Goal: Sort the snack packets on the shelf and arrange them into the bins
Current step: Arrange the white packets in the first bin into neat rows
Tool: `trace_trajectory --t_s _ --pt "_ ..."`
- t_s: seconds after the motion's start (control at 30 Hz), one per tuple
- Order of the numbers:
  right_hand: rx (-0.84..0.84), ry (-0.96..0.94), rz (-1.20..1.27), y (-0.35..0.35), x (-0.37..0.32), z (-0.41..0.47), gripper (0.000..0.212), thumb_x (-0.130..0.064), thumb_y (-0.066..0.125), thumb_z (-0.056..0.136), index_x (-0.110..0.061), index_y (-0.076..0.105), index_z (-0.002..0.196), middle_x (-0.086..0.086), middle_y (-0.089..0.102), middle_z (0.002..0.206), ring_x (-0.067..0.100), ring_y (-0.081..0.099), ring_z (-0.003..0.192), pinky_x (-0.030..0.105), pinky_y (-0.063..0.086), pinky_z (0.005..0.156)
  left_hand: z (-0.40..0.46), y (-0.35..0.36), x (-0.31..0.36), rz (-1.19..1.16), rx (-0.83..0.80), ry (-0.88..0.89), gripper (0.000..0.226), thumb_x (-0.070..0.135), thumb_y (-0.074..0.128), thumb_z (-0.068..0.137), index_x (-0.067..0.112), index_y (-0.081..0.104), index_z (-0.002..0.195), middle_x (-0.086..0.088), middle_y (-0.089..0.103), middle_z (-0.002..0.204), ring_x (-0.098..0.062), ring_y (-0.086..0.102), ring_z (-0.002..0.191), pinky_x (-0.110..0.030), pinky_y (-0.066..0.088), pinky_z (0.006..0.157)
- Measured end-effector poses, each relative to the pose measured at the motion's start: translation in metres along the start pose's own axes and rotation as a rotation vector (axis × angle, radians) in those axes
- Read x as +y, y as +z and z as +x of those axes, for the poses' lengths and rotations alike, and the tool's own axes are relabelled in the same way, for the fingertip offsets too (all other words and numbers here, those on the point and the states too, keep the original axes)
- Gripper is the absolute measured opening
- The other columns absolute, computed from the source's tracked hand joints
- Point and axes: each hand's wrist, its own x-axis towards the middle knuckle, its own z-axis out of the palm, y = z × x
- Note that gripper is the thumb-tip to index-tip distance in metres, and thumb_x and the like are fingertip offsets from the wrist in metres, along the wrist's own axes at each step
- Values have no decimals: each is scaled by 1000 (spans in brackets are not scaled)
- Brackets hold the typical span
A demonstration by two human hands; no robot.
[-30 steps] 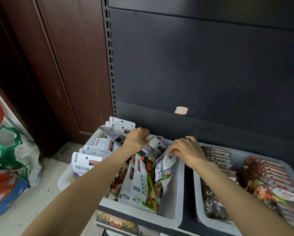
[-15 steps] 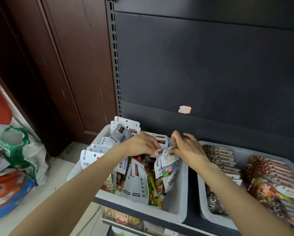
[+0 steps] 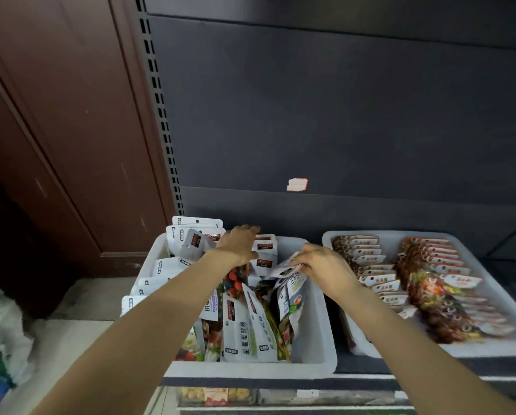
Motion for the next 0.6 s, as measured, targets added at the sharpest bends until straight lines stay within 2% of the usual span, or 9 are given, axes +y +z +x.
trace_trajectory --t_s 0.07,0.13,0.27,0.43,0.6 --pt "-7 15 12 -2 -1 -1 30 -17 54 94 -24 65 120 2 59 111 22 58 104 31 46 90 6 8 -5 23 52 30 54 21 62 90 17 42 139 -8 45 139 -27 47 125 -38 41 103" --pt "3 19 16 -2 -1 -1 29 -15 54 93 -21 67 119 3 60 112 22 58 106 32 45 92 8 12 -10 64 119 71 42 20 62 89 18 51 130 -6 50 131 -25 51 119 -37 42 101" --pt "-12 39 21 4 -2 -4 30 -15 54 93 -21 67 118 2 60 113 22 59 106 33 46 92 10 16 -19 95 153 85 47 20 64 88 20 49 132 -4 51 128 -24 50 119 -36 41 100" --pt "-7 58 38 3 0 -6 29 -14 54 93 -21 67 118 2 61 114 20 59 106 32 46 92 17 17 -21 113 162 69 29 14 63 89 19 60 117 -3 58 120 -23 56 111 -36 43 95" --pt "30 72 72 4 -2 -6 31 -10 54 91 -24 68 116 1 61 113 20 59 105 33 48 89 17 24 -25 121 180 102 35 18 64 88 22 58 123 -2 57 118 -22 54 112 -37 47 90"
